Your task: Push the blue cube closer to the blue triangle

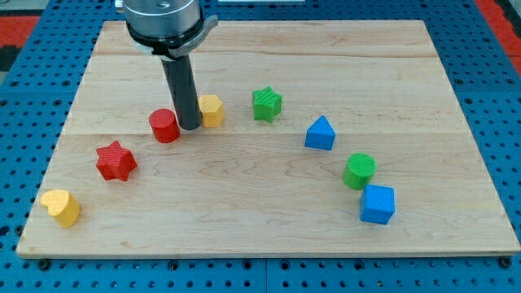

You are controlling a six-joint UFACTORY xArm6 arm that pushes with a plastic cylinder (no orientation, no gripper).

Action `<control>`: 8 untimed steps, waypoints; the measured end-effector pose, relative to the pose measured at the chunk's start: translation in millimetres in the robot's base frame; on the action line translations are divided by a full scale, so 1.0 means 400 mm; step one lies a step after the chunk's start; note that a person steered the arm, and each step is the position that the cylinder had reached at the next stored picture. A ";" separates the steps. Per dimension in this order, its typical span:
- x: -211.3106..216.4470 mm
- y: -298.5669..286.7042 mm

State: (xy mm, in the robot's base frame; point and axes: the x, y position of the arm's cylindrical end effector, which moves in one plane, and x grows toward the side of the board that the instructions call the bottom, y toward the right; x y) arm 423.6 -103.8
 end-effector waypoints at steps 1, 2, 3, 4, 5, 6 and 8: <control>-0.015 0.000; 0.131 0.046; 0.312 0.205; 0.478 0.247; 0.482 0.539; 0.485 0.793; 0.379 0.621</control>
State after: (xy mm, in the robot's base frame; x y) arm 575.1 144.7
